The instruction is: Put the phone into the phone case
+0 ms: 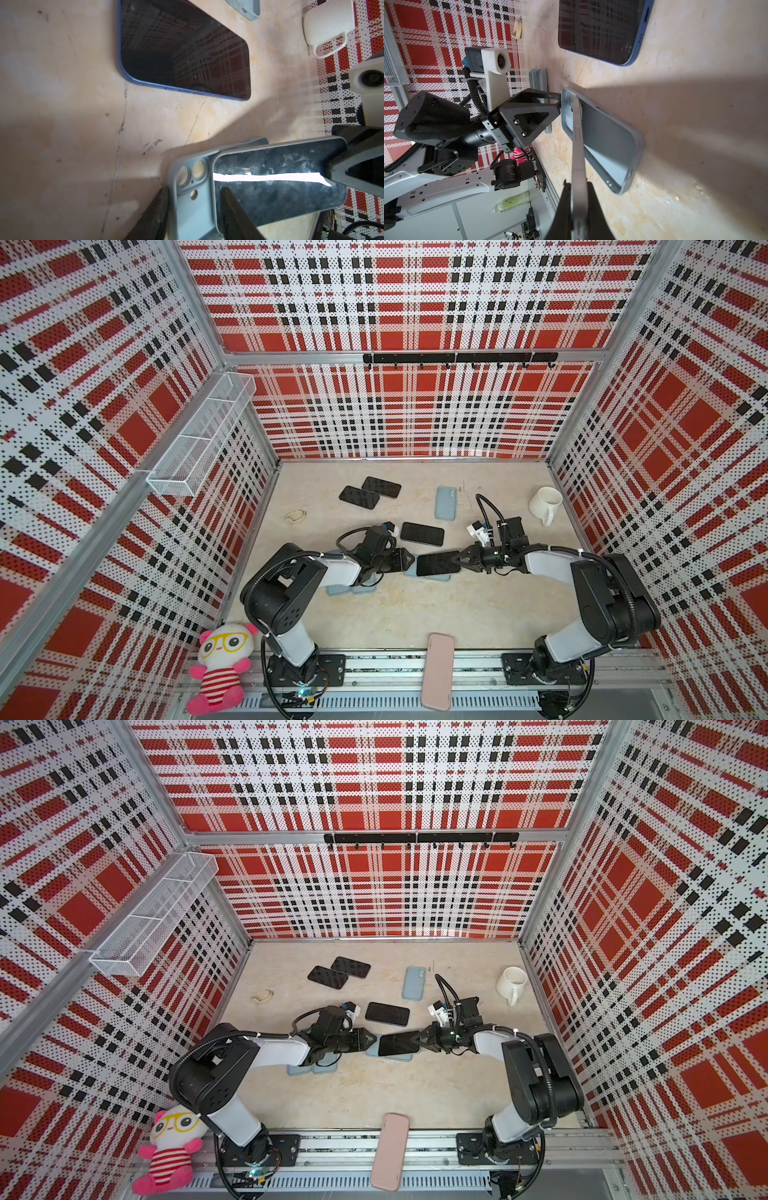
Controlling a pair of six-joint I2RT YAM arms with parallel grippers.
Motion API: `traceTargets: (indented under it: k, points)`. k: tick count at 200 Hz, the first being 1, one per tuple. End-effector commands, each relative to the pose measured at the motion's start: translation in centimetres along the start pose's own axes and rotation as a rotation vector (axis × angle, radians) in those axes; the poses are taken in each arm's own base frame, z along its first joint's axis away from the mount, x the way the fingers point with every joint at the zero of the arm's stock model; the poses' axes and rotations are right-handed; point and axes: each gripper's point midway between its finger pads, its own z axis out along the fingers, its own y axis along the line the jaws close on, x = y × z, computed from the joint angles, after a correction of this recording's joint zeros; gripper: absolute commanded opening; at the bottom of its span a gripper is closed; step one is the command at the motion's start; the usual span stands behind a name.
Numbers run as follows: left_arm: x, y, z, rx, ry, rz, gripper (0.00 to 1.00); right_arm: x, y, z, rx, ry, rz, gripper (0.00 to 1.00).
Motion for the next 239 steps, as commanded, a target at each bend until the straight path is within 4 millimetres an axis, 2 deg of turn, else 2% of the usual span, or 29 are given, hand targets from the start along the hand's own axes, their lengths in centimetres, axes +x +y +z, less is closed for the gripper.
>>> traceTargets:
  k: [1,29,100,135,187,222,239]
  points:
    - [0.9,-0.5,0.7,0.024,0.043,-0.013,0.45,0.2,-0.7,1.2,0.015,0.013,-0.002,0.00]
    - [1.5,-0.2,0.8,0.015,0.053,-0.030,0.45,0.4,-0.9,2.0,0.009,0.020,0.013,0.00]
    - [3.3,-0.8,-0.7,0.029,0.031,-0.101,0.42,1.0,-1.6,3.1,0.003,0.005,0.075,0.00]
    - [3.4,-1.7,-1.5,0.049,0.003,-0.129,0.39,1.0,-1.9,3.1,0.014,-0.002,0.086,0.00]
    - [3.6,-5.0,-1.5,0.156,-0.013,-0.156,0.37,1.1,-2.0,3.1,0.018,0.002,0.088,0.00]
    - [3.1,-5.3,-1.5,0.158,-0.029,-0.144,0.37,1.4,-2.4,3.0,0.055,0.026,0.068,0.00]
    - [2.7,-4.8,-1.5,0.122,-0.040,-0.125,0.37,1.3,-2.9,2.8,0.106,0.036,0.052,0.00]
